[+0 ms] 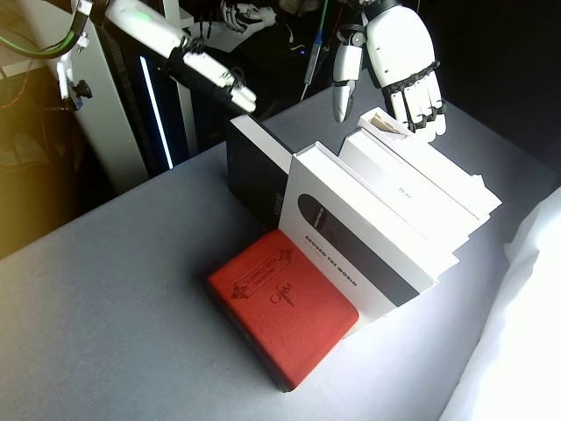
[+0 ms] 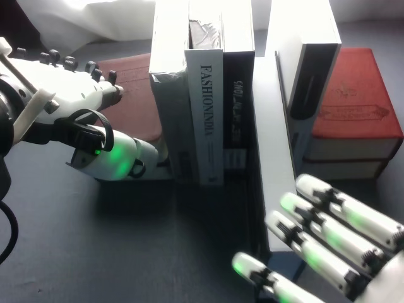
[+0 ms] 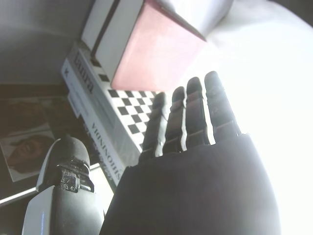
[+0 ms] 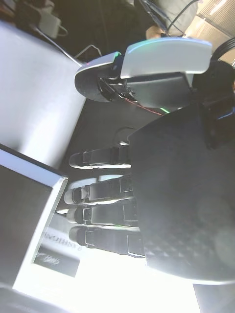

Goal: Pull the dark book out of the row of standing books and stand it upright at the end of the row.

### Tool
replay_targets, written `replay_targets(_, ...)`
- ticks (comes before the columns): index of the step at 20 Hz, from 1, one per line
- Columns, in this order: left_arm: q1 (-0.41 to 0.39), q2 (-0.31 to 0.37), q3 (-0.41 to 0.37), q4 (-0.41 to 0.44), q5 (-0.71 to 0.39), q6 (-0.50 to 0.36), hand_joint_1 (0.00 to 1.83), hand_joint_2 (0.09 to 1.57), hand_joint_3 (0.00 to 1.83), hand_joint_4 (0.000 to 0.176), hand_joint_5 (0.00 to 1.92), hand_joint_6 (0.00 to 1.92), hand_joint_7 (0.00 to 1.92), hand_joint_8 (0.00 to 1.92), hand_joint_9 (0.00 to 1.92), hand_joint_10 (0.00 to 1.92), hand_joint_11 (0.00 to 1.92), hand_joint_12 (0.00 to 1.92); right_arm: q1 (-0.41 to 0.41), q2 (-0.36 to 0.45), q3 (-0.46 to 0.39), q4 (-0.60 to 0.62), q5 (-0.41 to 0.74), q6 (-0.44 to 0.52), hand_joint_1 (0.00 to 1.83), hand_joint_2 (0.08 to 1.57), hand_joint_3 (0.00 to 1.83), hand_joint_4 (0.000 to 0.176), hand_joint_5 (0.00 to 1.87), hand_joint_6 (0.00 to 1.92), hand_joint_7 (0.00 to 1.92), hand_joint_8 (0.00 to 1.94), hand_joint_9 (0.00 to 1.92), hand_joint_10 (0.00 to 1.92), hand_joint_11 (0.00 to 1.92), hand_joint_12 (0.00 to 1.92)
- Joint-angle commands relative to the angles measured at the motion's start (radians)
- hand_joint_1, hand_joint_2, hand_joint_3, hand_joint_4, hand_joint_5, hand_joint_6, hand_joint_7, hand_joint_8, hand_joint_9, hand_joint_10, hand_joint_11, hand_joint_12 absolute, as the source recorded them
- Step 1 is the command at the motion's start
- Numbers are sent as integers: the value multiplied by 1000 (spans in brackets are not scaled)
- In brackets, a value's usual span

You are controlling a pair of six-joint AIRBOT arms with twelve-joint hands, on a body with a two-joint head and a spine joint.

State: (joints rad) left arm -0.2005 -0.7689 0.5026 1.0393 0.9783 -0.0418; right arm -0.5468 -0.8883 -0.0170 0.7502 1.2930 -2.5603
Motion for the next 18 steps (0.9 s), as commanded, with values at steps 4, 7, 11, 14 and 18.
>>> replay_targets(4, -7, 15, -1, 82, -10, 4, 0, 1212, 3, 0, 75, 9, 26, 8, 4, 1, 11, 5, 11, 6, -6, -118, 59, 33, 0, 1180, 4, 0, 41, 6, 43, 6, 0, 0, 0, 0)
replay_targets(7, -7, 15, -1, 83, -10, 4, 0, 1208, 0, 0, 70, 3, 21, 3, 1, 0, 8, 4, 34, 7, 8, -144, 71, 73, 0, 1177, 2, 0, 42, 6, 34, 1, 0, 0, 0, 0)
replay_targets(11, -7, 15, -1, 85, -10, 4, 0, 1227, 8, 0, 63, 8, 39, 9, 18, 6, 18, 8, 59, 15, 25, -144, 71, 87, 0, 1182, 3, 0, 64, 12, 54, 7, 16, 6, 0, 0)
replay_targets(14, -7, 15, -1, 85, -11, 4, 0, 1221, 3, 0, 43, 0, 0, 0, 0, 0, 0, 0, 76, 25, 41, -144, 67, 107, 0, 1170, 0, 0, 75, 14, 68, 11, 21, 7, 0, 0)
replay_targets(18, -7, 15, -1, 86, -11, 4, 0, 1223, 2, 0, 53, 1, 18, 4, 9, 2, 17, 8, 136, 58, 58, -144, 19, 188, 0, 1163, 0, 0, 65, 7, 63, 6, 14, 4, 0, 0)
